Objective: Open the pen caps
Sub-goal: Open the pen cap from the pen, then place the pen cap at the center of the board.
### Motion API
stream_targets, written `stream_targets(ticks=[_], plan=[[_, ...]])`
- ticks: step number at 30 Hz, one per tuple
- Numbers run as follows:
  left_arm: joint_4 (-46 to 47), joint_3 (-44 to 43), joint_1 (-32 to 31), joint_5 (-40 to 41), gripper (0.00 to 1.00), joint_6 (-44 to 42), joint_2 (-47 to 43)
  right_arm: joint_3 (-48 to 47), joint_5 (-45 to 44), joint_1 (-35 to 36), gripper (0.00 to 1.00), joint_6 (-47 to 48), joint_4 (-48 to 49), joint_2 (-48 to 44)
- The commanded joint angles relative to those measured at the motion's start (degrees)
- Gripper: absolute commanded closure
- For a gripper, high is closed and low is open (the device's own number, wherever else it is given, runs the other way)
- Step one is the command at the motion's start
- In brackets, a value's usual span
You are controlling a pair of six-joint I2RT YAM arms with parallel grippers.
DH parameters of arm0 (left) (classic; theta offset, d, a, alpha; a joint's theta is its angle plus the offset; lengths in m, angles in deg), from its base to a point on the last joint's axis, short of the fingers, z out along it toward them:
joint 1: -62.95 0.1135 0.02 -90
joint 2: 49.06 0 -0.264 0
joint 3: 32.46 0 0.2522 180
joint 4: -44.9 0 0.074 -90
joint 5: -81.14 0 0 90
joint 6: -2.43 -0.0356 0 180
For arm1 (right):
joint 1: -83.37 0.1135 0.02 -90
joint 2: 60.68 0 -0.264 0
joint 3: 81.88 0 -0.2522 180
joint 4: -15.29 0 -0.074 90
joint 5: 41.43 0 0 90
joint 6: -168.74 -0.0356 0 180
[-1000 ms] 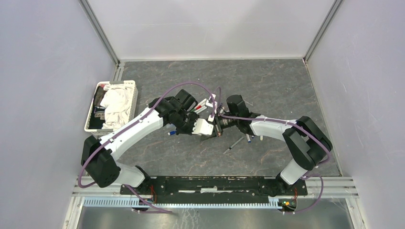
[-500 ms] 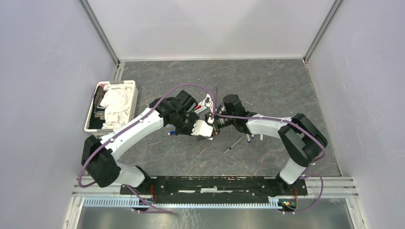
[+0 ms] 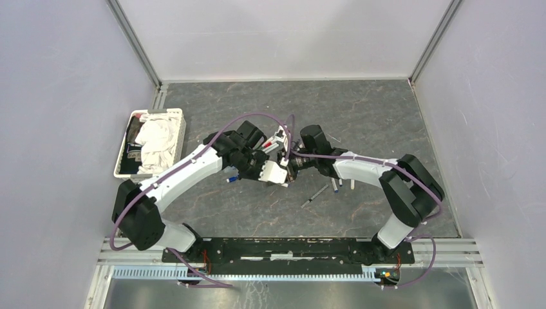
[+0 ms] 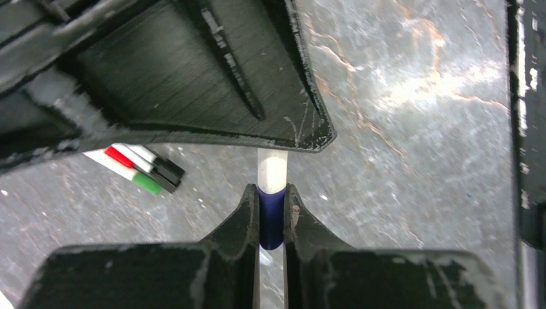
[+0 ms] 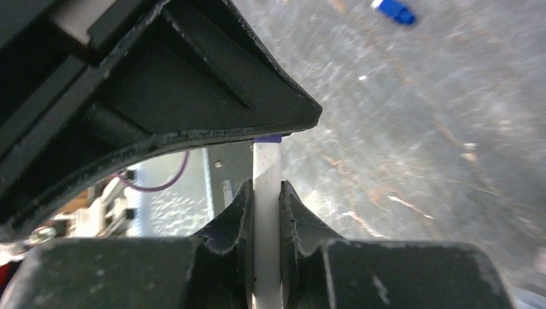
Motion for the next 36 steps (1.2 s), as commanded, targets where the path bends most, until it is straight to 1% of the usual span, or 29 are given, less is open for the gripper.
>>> stream_targets(ticks=[1,5,8,12,14,17,19,22,25,29,30,32,36], plan=[[-0.8,-0.5,9.4,9.5,0.98,-7.3,1.4,5.1,-1.5,-2.8,1.00,7.8,-11.5,-6.2],[0.1,-0.9,13.6,10.9,0.98,-11.6,0.9,6.8,-3.5,-4.0,1.00,11.9,-18.3,-9.3],[3.1,0.8,14.5,13.4,0.98,-13.4,0.9,6.5,-4.5,-4.4,1.00,14.4,-21.8,-10.8],[5.4,1.1,14.8,14.5,0.98,-12.5,2.6,5.6,-6.6,-4.7,1.00,16.3,-26.0,-12.6],[7.2,1.1,14.8,13.6,0.98,-10.3,3.2,5.9,-8.3,-4.9,1.00,16.5,-27.2,-14.0],[10.5,0.5,15.1,9.2,0.98,-1.7,5.0,8.4,-12.2,-5.4,1.00,14.1,-25.6,-18.3],[13.3,0.8,15.3,6.6,0.98,4.6,6.8,10.9,-17.1,-5.9,1.00,11.9,-24.9,-20.9],[18.9,2.9,15.4,6.8,0.98,11.7,9.5,15.5,-24.4,-6.6,1.00,8.8,-24.5,-25.0],[21.9,3.6,15.8,7.9,0.98,16.1,13.2,21.3,-30.5,-7.8,1.00,5.3,-22.7,-29.9],[23.0,3.2,16.5,8.7,0.96,18.4,17.2,26.1,-39.0,-8.3,1.00,2.3,-23.4,-36.7],[23.7,3.5,16.6,9.2,0.95,18.9,17.4,26.7,-41.5,-8.3,1.00,1.8,-24.2,-38.0],[25.0,4.3,16.6,9.7,0.87,19.4,17.7,27.7,-46.4,-8.3,1.00,0.8,-25.3,-40.5],[25.3,5.3,16.7,10.6,0.67,19.5,18.0,29.9,-54.4,-8.2,1.00,-1.9,-25.5,-44.3]])
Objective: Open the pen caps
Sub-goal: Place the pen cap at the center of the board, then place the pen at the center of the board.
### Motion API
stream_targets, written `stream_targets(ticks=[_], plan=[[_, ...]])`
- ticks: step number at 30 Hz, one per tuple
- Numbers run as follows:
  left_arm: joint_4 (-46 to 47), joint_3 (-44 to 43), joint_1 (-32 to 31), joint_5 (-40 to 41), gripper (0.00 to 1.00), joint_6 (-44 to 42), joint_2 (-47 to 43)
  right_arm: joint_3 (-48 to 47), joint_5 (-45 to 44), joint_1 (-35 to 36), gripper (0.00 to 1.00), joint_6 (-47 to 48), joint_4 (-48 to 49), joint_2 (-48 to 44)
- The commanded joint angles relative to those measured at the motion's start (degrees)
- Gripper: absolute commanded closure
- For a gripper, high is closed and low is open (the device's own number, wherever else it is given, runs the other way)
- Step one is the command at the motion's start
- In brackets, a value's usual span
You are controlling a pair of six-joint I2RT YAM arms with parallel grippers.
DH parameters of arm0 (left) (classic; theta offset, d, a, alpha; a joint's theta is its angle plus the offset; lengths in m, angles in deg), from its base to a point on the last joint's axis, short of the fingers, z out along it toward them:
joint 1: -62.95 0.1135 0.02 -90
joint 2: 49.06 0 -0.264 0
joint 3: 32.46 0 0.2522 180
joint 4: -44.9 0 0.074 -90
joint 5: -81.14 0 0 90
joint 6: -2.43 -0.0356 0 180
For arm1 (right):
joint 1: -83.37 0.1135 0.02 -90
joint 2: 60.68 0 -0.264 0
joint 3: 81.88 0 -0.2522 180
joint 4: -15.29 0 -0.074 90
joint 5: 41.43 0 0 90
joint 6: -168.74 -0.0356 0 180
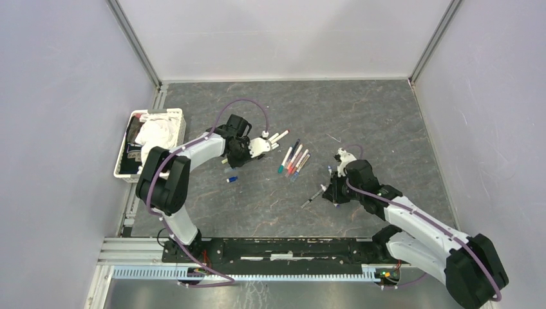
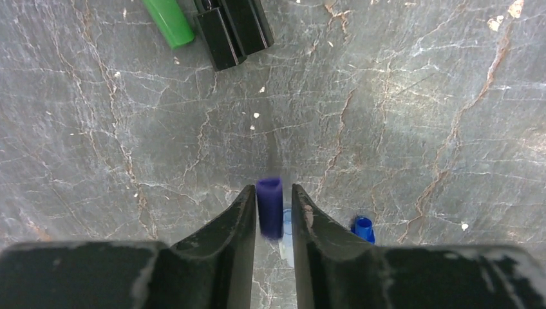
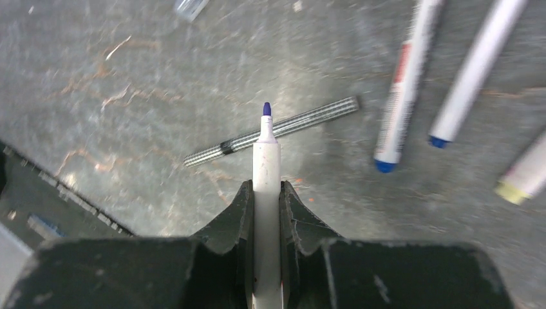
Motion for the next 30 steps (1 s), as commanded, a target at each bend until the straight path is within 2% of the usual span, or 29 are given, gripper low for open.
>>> stream_targets(ticks=[1,2,3,4,6,7,8,15,21,25,30], plan=[[2.6,0.9,0.2,0.8,0.61,3.7,-0.3,2.3,-14.1,-0.1,1.00,-5.2,1.6,-3.8],[2.3,1.0,0.2,0.5,0.50,3.8,-0.7,2.9,-15.4,-0.1,1.00,-5.9,2.2,-4.0],[2.0,1.1,0.3,0.2,0.45,3.9,-1.3,3.6,-16.7,-0.1,1.00,-6.7,3.2,-4.0],[1.5,0.9,0.4,-0.3,0.25,4.0,-1.8,4.3,-17.5,-0.1,1.00,-7.5,4.1,-3.9],[0.5,0.0,0.8,-1.3,0.19,4.5,-3.2,5.5,-18.4,0.0,1.00,-8.8,6.2,-3.5],[-0.4,-0.8,1.1,-2.1,0.05,4.7,-3.8,5.8,-18.6,0.1,1.00,-9.1,7.3,-3.2],[-1.5,-1.8,1.5,-2.9,0.01,4.9,-4.3,6.1,-18.8,0.1,1.00,-9.7,8.1,-2.9],[-7.2,-9.9,5.1,-7.8,0.00,7.5,-8.3,8.0,-19.3,2.6,1.00,-11.1,13.6,-1.1],[-9.5,-13.1,5.5,-8.8,0.00,7.5,-10.9,10.7,-21.8,5.9,1.00,-13.2,19.0,0.8],[-10.2,-13.7,5.6,-8.9,0.00,6.7,-11.5,11.2,-25.6,8.4,1.00,-14.6,21.6,1.7],[-10.6,-13.4,5.8,-10.0,0.00,5.1,-12.1,11.0,-34.7,11.9,1.00,-15.4,27.0,4.6]])
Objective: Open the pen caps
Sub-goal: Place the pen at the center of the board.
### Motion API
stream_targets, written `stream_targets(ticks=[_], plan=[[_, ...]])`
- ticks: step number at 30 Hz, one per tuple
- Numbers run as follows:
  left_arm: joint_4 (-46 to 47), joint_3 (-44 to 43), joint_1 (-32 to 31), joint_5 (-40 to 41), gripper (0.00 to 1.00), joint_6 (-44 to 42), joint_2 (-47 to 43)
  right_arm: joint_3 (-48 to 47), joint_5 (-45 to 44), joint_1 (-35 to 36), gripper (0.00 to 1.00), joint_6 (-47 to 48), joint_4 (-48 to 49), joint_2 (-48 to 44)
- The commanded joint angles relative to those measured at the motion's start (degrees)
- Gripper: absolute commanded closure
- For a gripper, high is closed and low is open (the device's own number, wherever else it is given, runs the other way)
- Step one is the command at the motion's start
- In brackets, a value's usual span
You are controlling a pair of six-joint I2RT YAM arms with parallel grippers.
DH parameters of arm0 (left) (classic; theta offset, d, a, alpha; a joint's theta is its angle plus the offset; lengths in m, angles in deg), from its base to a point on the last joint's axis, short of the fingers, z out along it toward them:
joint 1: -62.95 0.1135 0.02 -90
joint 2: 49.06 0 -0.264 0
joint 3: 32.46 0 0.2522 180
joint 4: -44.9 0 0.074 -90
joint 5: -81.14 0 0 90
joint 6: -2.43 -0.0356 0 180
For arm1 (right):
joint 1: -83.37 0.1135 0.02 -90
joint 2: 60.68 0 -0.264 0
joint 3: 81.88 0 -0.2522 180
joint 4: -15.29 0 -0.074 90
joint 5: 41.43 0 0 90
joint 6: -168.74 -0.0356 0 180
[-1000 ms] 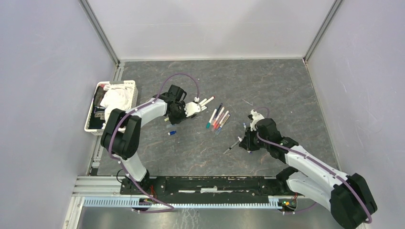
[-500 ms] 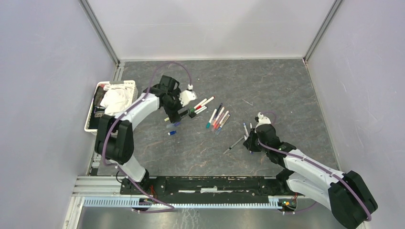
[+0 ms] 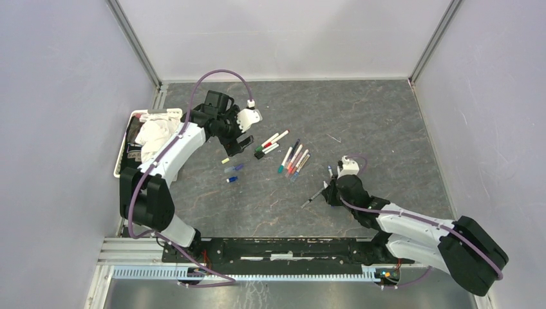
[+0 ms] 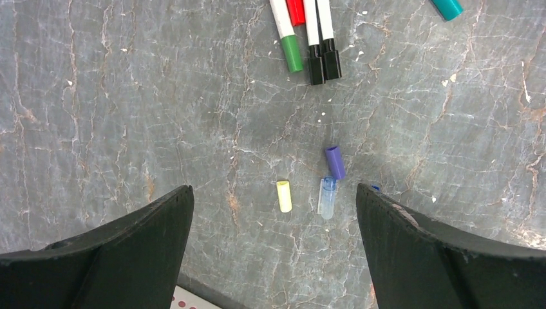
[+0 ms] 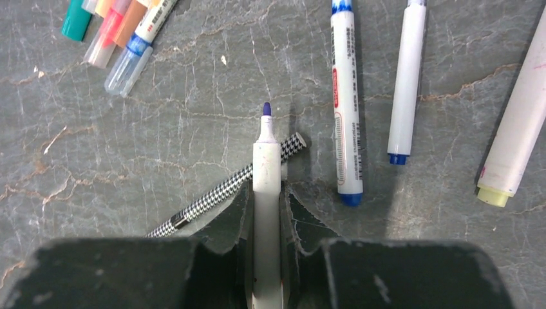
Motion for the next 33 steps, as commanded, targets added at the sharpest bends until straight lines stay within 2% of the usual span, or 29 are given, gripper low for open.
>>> stream_targets(ticks=[1,9,12,19,26,28,31,33], plan=[[-1.1,-1.5,0.4,-2.7,0.00,-0.2,-1.9,-0.1,-9.5,2.0,1.00,-2.6,7.5,3.4],[-2.5,-2.6,0.6,-2.5,0.00,-1.1,-1.9,-6.0,-11.2,4.4,1.00,-3.6,12.7,14.2],[-2.9,-2.6,0.6,-2.2,0.00,-1.7,-2.0,-8.1,-11.2,4.5,1.00,-3.0,12.8,15.4],[-3.6,-2.6,0.6,-2.2,0.00,-2.4,-1.7,-9.6,-17.1,3.9,1.00,1.1,10.3,14.7],[-3.7,-2.8,0.6,-2.0,0.00,-2.6,-1.8,-11.4,-17.1,2.4,1.00,4.7,8.6,19.6],[-3.9,-2.7,0.6,-1.7,0.00,-2.9,-2.0,-12.1,-16.1,2.2,0.95,4.9,7.9,21.1],[-4.1,-2.6,0.6,-1.4,0.00,-3.4,-2.1,-14.0,-15.0,2.2,0.75,4.8,5.2,23.7],[-4.3,-2.6,0.6,-1.3,0.00,-3.7,-2.3,-15.2,-14.1,2.2,0.66,4.3,2.9,24.6]])
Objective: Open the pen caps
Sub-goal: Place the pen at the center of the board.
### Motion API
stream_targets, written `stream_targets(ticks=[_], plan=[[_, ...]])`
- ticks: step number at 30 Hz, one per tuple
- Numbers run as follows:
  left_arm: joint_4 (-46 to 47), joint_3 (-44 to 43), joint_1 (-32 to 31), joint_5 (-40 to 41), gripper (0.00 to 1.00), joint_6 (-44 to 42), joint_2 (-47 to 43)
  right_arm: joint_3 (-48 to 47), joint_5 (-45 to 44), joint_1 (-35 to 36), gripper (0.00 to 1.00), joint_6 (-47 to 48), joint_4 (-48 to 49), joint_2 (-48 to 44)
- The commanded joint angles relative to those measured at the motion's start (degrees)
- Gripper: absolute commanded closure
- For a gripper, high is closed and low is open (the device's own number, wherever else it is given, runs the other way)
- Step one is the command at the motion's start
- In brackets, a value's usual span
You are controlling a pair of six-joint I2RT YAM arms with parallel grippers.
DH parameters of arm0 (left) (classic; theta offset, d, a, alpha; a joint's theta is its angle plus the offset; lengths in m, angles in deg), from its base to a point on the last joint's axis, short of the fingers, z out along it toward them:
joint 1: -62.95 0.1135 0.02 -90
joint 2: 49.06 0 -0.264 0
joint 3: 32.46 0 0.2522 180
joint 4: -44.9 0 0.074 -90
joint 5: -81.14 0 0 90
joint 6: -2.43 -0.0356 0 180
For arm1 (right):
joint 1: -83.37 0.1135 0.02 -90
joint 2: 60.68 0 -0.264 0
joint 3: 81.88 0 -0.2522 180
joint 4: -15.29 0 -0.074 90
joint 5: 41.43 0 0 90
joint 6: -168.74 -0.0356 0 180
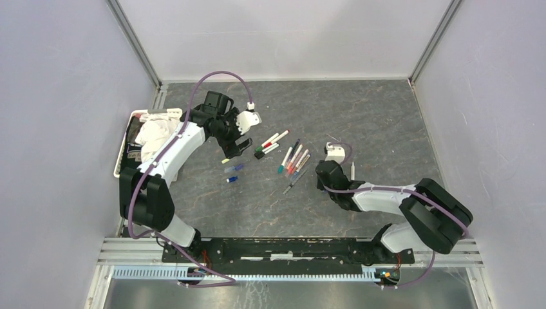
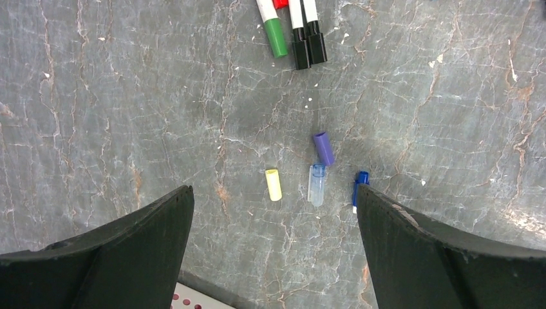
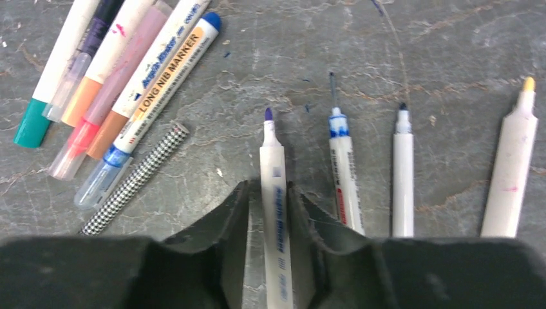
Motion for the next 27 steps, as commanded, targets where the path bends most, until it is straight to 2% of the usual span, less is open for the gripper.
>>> stream_targets(ticks=[1,3,6,13,19,23,27], plan=[[-0.7,-2.1,0.2,-0.7,0.00,-2.3,-2.3,-3.2,1.7,-0.1,0.63,0.1,-5.2,2.0],[-0.7,-2.1,0.2,-0.9,0.00,-2.5,-2.5,-2.9,2.6,-0.1,0.57,0.0,-5.1,1.0],[-1.1,-2.1,0.2,-1.3,0.00,-2.9,-2.5,-3.4,3.4,-0.1,0.55,0.4,-5.9,-0.6],[-1.2,-2.1,0.2,-1.6,0.00,-3.0,-2.8,-4.8,2.7,-0.4,0.62,0.9,-9.5,-3.7],[-1.8,-2.2,0.3,-1.5,0.00,-3.2,-3.3,-5.5,5.5,-0.5,0.63,1.2,-10.0,-5.5],[-2.0,-3.1,0.4,-1.9,0.00,-2.1,-3.3,-10.0,5.6,-0.5,0.63,2.6,-12.1,-8.0],[-1.9,-5.0,1.3,-2.6,0.00,0.9,-2.9,-16.6,6.4,-0.5,0.61,4.6,-15.3,-5.5]])
